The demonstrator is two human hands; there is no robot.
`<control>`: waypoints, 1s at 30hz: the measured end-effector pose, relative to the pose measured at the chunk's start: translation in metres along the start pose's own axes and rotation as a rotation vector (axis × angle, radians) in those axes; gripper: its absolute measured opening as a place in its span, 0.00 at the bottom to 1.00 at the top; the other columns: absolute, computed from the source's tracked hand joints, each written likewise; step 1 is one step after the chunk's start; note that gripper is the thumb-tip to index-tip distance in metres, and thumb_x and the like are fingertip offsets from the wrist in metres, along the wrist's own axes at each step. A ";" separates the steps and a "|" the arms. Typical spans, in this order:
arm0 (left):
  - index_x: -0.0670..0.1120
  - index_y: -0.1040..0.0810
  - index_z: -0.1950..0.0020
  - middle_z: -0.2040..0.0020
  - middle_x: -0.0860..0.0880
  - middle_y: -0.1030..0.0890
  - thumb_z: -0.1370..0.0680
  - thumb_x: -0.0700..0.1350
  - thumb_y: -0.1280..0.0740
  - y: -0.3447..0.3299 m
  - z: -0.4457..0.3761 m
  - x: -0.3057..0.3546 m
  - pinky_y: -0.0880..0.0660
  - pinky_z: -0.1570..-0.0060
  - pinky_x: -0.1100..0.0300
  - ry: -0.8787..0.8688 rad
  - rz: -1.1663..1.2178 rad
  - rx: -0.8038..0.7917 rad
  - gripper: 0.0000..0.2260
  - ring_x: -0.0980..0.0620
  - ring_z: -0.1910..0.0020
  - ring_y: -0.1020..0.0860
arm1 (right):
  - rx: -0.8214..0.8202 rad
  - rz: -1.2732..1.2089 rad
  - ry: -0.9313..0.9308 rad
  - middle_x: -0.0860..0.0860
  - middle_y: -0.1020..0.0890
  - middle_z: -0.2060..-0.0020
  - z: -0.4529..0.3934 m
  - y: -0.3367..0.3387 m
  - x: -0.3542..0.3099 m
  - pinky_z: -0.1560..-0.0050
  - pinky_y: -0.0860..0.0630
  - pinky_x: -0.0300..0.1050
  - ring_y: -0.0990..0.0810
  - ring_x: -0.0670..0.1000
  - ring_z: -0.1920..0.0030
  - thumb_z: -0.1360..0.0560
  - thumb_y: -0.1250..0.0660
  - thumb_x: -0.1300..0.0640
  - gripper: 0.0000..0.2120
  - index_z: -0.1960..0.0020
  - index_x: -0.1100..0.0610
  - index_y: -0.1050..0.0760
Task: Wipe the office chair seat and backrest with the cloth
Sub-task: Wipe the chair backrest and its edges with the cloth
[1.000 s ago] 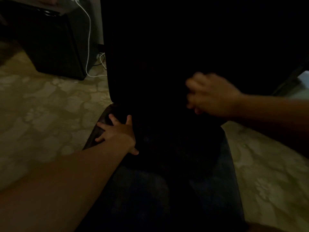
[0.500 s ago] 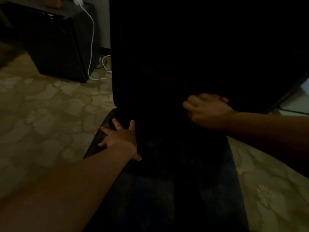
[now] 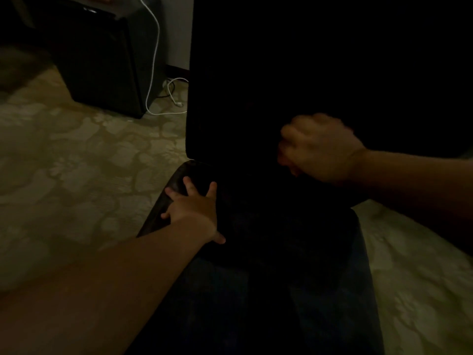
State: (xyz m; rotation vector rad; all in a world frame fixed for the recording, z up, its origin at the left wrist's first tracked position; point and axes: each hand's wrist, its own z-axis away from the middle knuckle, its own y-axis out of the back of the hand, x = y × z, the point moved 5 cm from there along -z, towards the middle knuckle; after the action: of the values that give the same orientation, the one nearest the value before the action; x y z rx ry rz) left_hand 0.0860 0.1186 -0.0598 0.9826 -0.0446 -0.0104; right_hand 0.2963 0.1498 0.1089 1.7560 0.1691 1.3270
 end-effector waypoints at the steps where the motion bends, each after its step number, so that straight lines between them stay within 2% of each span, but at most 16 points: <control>1: 0.62 0.70 0.18 0.17 0.38 0.68 0.38 0.70 0.19 0.000 0.000 0.000 0.24 0.39 0.28 0.000 0.002 0.002 0.68 0.20 0.21 0.56 | -0.118 0.010 0.084 0.58 0.22 0.51 0.008 -0.011 -0.010 0.58 0.24 0.54 0.25 0.63 0.50 0.26 0.32 0.53 0.09 0.55 0.58 0.18; 2: 0.62 0.70 0.18 0.17 0.38 0.68 0.38 0.70 0.19 -0.001 -0.001 0.000 0.25 0.38 0.28 0.000 0.008 0.003 0.68 0.21 0.21 0.57 | -0.221 0.026 0.137 0.58 0.22 0.52 0.016 -0.020 -0.020 0.59 0.25 0.54 0.27 0.62 0.51 0.29 0.31 0.54 0.08 0.58 0.58 0.17; 4: 0.62 0.70 0.18 0.17 0.37 0.68 0.39 0.70 0.19 -0.001 -0.002 0.002 0.25 0.38 0.28 0.002 0.012 0.000 0.69 0.20 0.21 0.57 | -0.310 -0.004 0.158 0.58 0.22 0.54 0.018 -0.023 -0.034 0.60 0.27 0.54 0.28 0.62 0.52 0.36 0.22 0.56 0.07 0.64 0.59 0.17; 6: 0.62 0.70 0.18 0.17 0.36 0.68 0.39 0.70 0.19 -0.001 -0.002 0.004 0.24 0.39 0.28 0.000 0.005 0.003 0.69 0.19 0.21 0.57 | -0.296 -0.002 0.138 0.57 0.21 0.50 -0.005 -0.003 -0.035 0.58 0.27 0.53 0.26 0.62 0.48 0.35 0.20 0.51 0.10 0.60 0.56 0.16; 7: 0.61 0.70 0.18 0.17 0.36 0.68 0.39 0.70 0.19 -0.001 -0.002 0.004 0.24 0.39 0.27 -0.002 0.005 0.004 0.69 0.19 0.22 0.56 | -0.223 0.024 0.107 0.57 0.21 0.48 -0.024 0.014 -0.028 0.57 0.26 0.53 0.25 0.62 0.46 0.31 0.23 0.49 0.09 0.58 0.55 0.16; 10: 0.61 0.69 0.17 0.17 0.35 0.67 0.38 0.70 0.19 -0.002 0.000 0.003 0.24 0.40 0.27 -0.021 0.010 0.026 0.69 0.18 0.22 0.55 | 0.190 -0.016 -0.128 0.62 0.21 0.44 -0.084 0.073 0.012 0.54 0.22 0.57 0.22 0.66 0.43 0.25 0.25 0.49 0.12 0.53 0.58 0.16; 12: 0.61 0.68 0.17 0.17 0.35 0.67 0.38 0.70 0.20 -0.004 0.000 0.002 0.24 0.40 0.27 -0.039 0.022 0.036 0.68 0.18 0.22 0.55 | 0.279 -0.037 -0.271 0.63 0.21 0.43 -0.106 0.084 0.027 0.52 0.22 0.60 0.26 0.65 0.41 0.25 0.24 0.47 0.13 0.52 0.58 0.15; 13: 0.61 0.68 0.17 0.17 0.35 0.67 0.38 0.70 0.20 -0.004 0.000 0.001 0.24 0.40 0.28 -0.041 0.024 0.037 0.68 0.19 0.22 0.55 | 0.281 -0.043 -0.275 0.62 0.21 0.45 -0.108 0.079 0.023 0.53 0.21 0.60 0.28 0.64 0.42 0.25 0.24 0.47 0.13 0.53 0.57 0.16; 15: 0.61 0.69 0.17 0.17 0.35 0.68 0.37 0.71 0.21 -0.004 -0.001 0.000 0.23 0.39 0.29 -0.042 0.015 0.033 0.67 0.19 0.21 0.56 | 0.175 -0.069 -0.142 0.61 0.20 0.50 -0.091 0.053 -0.001 0.61 0.23 0.56 0.24 0.64 0.47 0.28 0.22 0.48 0.12 0.58 0.58 0.17; 17: 0.61 0.70 0.18 0.18 0.35 0.69 0.36 0.71 0.21 -0.004 -0.002 0.001 0.24 0.38 0.30 -0.051 0.006 0.015 0.67 0.19 0.21 0.57 | -0.107 -0.061 0.039 0.58 0.21 0.54 -0.046 0.012 -0.025 0.68 0.31 0.52 0.22 0.64 0.53 0.33 0.20 0.50 0.11 0.63 0.56 0.18; 19: 0.60 0.71 0.18 0.18 0.35 0.70 0.36 0.72 0.22 -0.005 -0.002 0.002 0.24 0.38 0.30 -0.044 -0.008 -0.001 0.67 0.19 0.22 0.57 | -0.330 -0.012 0.147 0.55 0.21 0.56 0.008 -0.027 -0.038 0.66 0.38 0.54 0.27 0.61 0.54 0.37 0.20 0.52 0.09 0.67 0.54 0.19; 21: 0.60 0.71 0.18 0.19 0.34 0.70 0.37 0.70 0.20 -0.004 -0.005 0.005 0.24 0.38 0.29 -0.038 -0.006 0.004 0.68 0.18 0.22 0.58 | -0.385 -0.027 0.199 0.54 0.20 0.54 0.037 -0.043 -0.041 0.57 0.35 0.54 0.29 0.59 0.52 0.38 0.22 0.53 0.07 0.67 0.53 0.19; 23: 0.60 0.71 0.18 0.19 0.34 0.71 0.37 0.69 0.19 -0.004 -0.007 0.007 0.25 0.38 0.27 -0.035 0.008 -0.011 0.68 0.17 0.23 0.58 | -0.290 -0.041 0.167 0.55 0.21 0.53 0.025 -0.030 -0.039 0.55 0.30 0.54 0.28 0.60 0.50 0.36 0.23 0.53 0.07 0.64 0.54 0.19; 26: 0.60 0.71 0.18 0.19 0.33 0.70 0.37 0.69 0.19 -0.003 -0.005 0.008 0.25 0.39 0.26 -0.030 0.011 -0.019 0.68 0.17 0.23 0.58 | 0.035 -0.125 0.014 0.58 0.22 0.49 -0.042 0.023 -0.023 0.56 0.25 0.55 0.26 0.62 0.47 0.28 0.22 0.49 0.10 0.57 0.55 0.18; 28: 0.59 0.71 0.18 0.19 0.32 0.69 0.36 0.70 0.21 -0.004 -0.005 0.007 0.24 0.39 0.28 -0.042 -0.007 -0.005 0.68 0.16 0.23 0.56 | 0.210 -0.092 -0.054 0.59 0.20 0.44 -0.095 0.060 -0.010 0.52 0.23 0.56 0.24 0.64 0.42 0.24 0.25 0.46 0.11 0.53 0.55 0.17; 30: 0.59 0.71 0.18 0.19 0.32 0.69 0.36 0.71 0.22 -0.004 -0.005 0.005 0.23 0.40 0.29 -0.053 -0.014 0.002 0.67 0.16 0.23 0.55 | 0.199 0.037 -0.107 0.57 0.20 0.40 -0.135 0.079 -0.007 0.48 0.22 0.54 0.22 0.62 0.39 0.27 0.23 0.42 0.14 0.51 0.52 0.15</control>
State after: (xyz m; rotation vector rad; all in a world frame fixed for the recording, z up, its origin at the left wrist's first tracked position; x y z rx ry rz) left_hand 0.0915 0.1198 -0.0658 0.9849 -0.0861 -0.0488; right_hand 0.1517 0.1765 0.1627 2.0018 0.2159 1.2741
